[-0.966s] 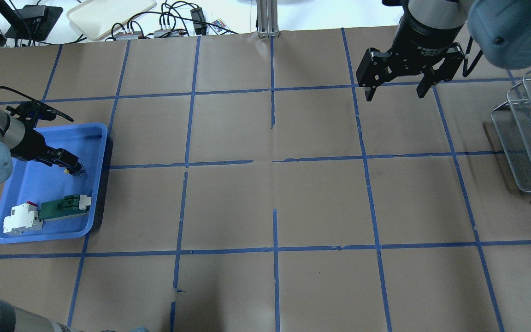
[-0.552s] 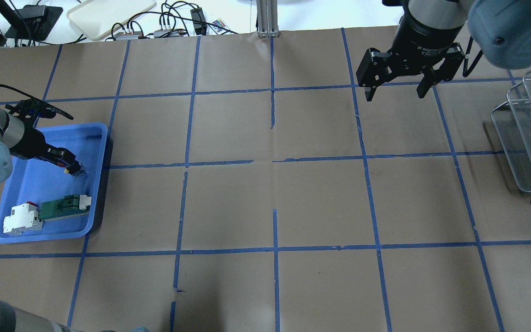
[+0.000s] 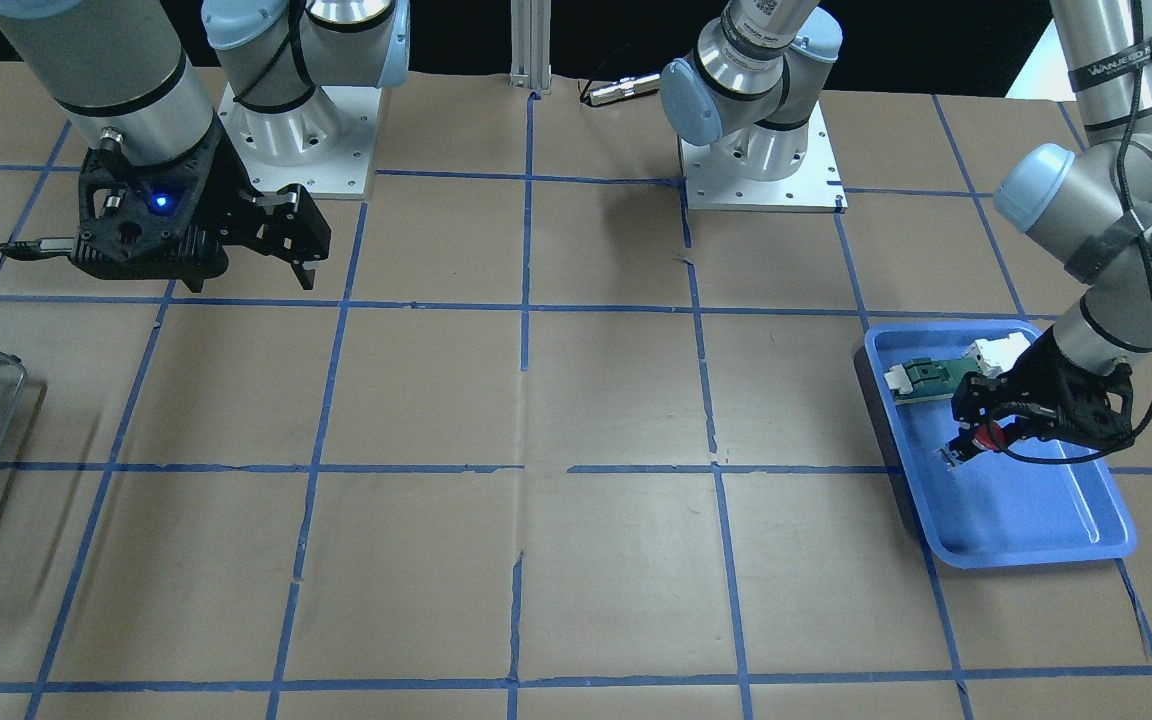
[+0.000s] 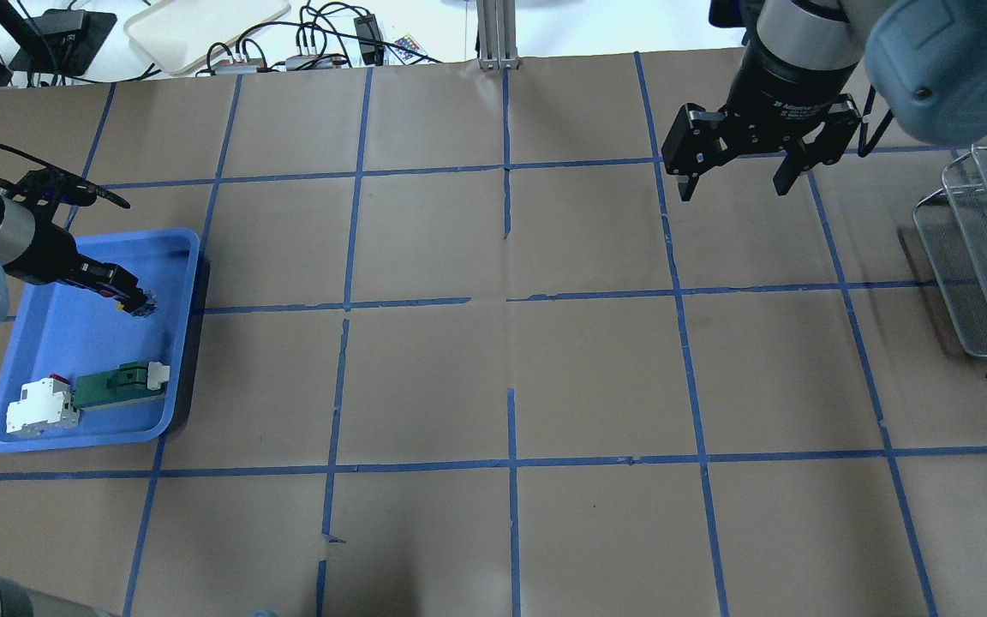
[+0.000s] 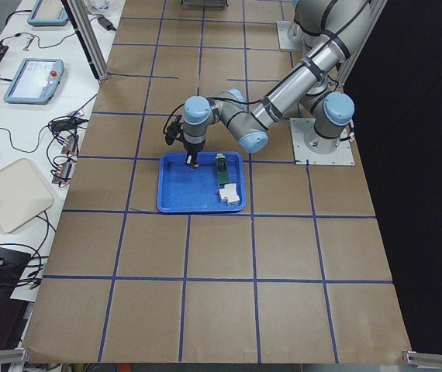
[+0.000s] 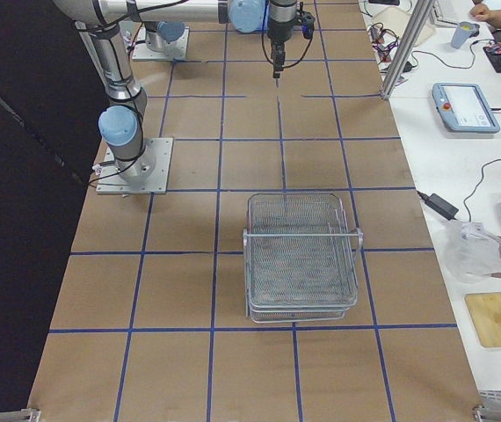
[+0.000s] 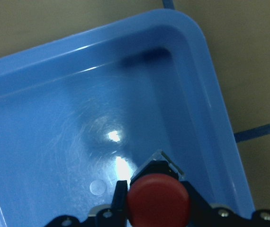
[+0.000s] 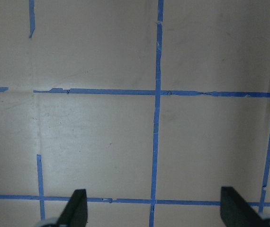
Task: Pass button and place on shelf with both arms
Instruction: 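Lift the button and carry it toward the right gripper while the right arm approaches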
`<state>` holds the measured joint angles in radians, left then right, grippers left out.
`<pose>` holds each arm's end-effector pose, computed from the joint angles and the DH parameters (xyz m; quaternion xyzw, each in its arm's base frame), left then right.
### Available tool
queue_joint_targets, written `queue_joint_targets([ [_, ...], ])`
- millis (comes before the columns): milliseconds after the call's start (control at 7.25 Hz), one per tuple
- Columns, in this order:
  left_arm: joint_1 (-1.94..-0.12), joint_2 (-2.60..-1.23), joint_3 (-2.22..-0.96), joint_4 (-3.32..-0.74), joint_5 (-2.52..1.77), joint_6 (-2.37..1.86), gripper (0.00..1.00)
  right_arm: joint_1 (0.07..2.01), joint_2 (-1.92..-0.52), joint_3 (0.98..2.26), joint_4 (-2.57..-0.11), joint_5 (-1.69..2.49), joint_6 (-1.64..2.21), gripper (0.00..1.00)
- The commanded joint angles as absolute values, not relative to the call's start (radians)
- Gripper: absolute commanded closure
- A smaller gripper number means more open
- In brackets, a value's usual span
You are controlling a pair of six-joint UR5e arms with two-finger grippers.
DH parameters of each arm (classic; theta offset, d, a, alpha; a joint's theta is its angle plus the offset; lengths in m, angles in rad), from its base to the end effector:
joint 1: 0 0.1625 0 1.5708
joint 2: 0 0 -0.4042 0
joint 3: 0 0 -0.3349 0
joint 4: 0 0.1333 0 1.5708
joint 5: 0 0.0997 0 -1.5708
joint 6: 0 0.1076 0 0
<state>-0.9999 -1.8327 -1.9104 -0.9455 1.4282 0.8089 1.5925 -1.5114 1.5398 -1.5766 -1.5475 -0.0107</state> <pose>0.1360 -0.4867 0.2593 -0.1193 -0.9902 0.0545 0.0474 0.1457 -0.4529 0.4467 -0.0161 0.9997 0.0114 0.0116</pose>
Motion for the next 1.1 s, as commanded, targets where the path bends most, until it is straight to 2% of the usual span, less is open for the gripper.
queue_joint_targets([
  [0,-1.003,-1.760,-1.823,-1.256,1.230,0.697,0.99,1.592,-1.513,1.539,-1.580,-1.546,-0.012,0.00],
  [138,-1.014,-1.738,-1.803,-1.352,1.130,0.605,0.99,1.594,-1.520,1.533,-1.615,-1.539,-0.030,0.00],
  [414,-1.110,-1.709,-1.840,-1.377,0.899,0.496,1.00,1.583,-1.511,1.522,-1.618,-1.485,-0.043,0.00],
  [552,-1.173,-1.694,-1.871,-1.378,0.759,0.432,1.00,1.579,-1.512,1.520,-1.624,-1.344,-0.161,0.00],
  [966,-1.328,-1.689,-1.925,-1.351,0.407,0.414,1.00,1.498,-1.539,1.526,-1.626,-1.292,-0.627,0.00],
])
